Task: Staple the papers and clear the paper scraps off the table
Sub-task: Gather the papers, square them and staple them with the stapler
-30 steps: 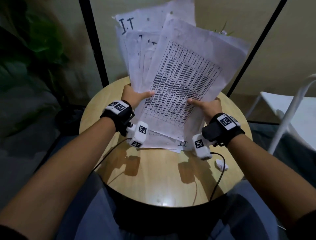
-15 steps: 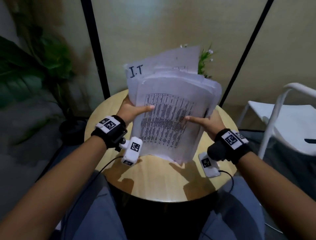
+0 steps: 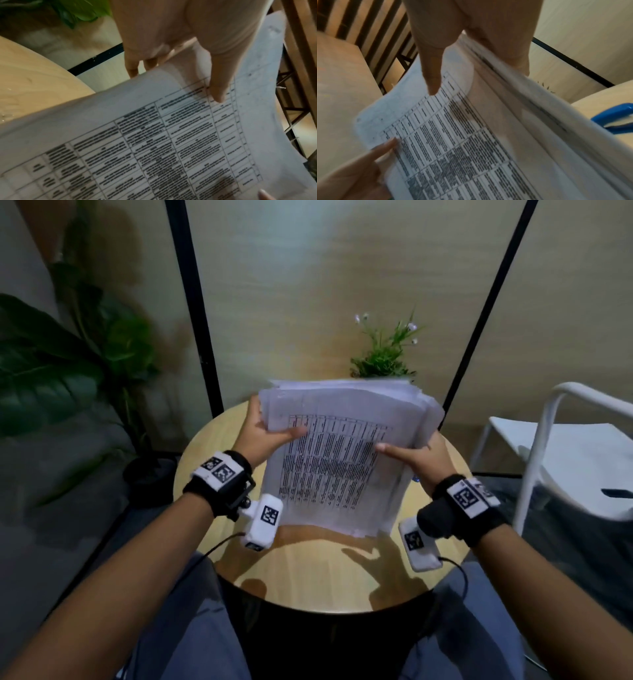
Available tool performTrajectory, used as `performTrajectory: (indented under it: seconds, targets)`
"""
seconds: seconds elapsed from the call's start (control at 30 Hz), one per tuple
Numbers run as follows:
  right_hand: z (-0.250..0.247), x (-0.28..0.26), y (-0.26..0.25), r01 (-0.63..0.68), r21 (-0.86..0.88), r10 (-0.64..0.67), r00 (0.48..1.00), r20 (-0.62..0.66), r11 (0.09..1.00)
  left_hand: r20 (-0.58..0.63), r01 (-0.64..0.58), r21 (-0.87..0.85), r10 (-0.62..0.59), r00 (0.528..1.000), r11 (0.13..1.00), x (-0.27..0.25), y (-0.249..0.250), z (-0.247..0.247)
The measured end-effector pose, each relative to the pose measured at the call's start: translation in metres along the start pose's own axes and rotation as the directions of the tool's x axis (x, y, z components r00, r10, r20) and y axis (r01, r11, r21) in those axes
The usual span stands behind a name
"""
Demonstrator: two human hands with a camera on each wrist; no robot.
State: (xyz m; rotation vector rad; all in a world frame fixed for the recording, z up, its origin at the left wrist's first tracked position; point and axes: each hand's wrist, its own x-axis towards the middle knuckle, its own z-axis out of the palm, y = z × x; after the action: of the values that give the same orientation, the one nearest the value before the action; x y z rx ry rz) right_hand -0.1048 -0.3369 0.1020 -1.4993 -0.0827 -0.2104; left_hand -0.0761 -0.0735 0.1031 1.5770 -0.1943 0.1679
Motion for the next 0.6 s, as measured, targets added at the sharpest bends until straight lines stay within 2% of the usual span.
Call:
performTrajectory:
  seconds: [0.03, 0.1, 0.2, 0.3, 0.37, 0.43, 0.53, 0.6]
  targets:
    - [0.001, -0.001, 0.004, -0.005, -0.002, 0.005, 1.000, -0.024, 1.000, 0.003, 0.006, 0.007, -0.006, 1.000, 1.000, -0.002, -0.001, 0.003]
    - [0.004, 0.003, 0.001, 0.007, 0.006, -0.006, 0.995, -0.102, 1.000, -0.065, -0.013, 0.028, 0.014, 0.998, 1.000, 0.003, 0.005, 0.011]
    - [0.005, 0.014, -0.015, 0.068, 0.056, -0.060, 0.989, -0.136, 0.996, -0.130, -0.100, 0.047, 0.105, 0.986, 0.994, 0.015, 0.019, 0.014]
    - [0.001, 0.015, -0.022, 0.095, 0.093, -0.083, 0.989, -0.124, 0.991, -0.115, -0.125, -0.006, 0.123, 0.986, 0.992, 0.013, 0.019, 0.007]
    - [-0.002, 0.007, -0.014, 0.057, 0.014, -0.055, 0.994, -0.097, 0.998, -0.083, -0.052, -0.013, 0.051, 0.995, 0.999, 0.003, 0.002, 0.003]
    - [-0.004, 0.001, 0.003, -0.018, -0.050, 0.014, 0.997, -0.075, 0.999, -0.044, 0.016, 0.061, -0.014, 0.999, 0.998, -0.007, -0.014, 0.007]
    - [0.002, 0.002, 0.006, -0.032, -0.013, 0.030, 0.988, -0.152, 0.999, -0.037, -0.039, 0.161, 0.045, 0.998, 0.986, -0.007, -0.008, 0.018]
    - [0.006, 0.008, -0.005, 0.011, 0.009, -0.010, 0.984, -0.178, 1.000, -0.068, -0.091, 0.123, 0.100, 0.993, 0.988, 0.000, 0.008, 0.023]
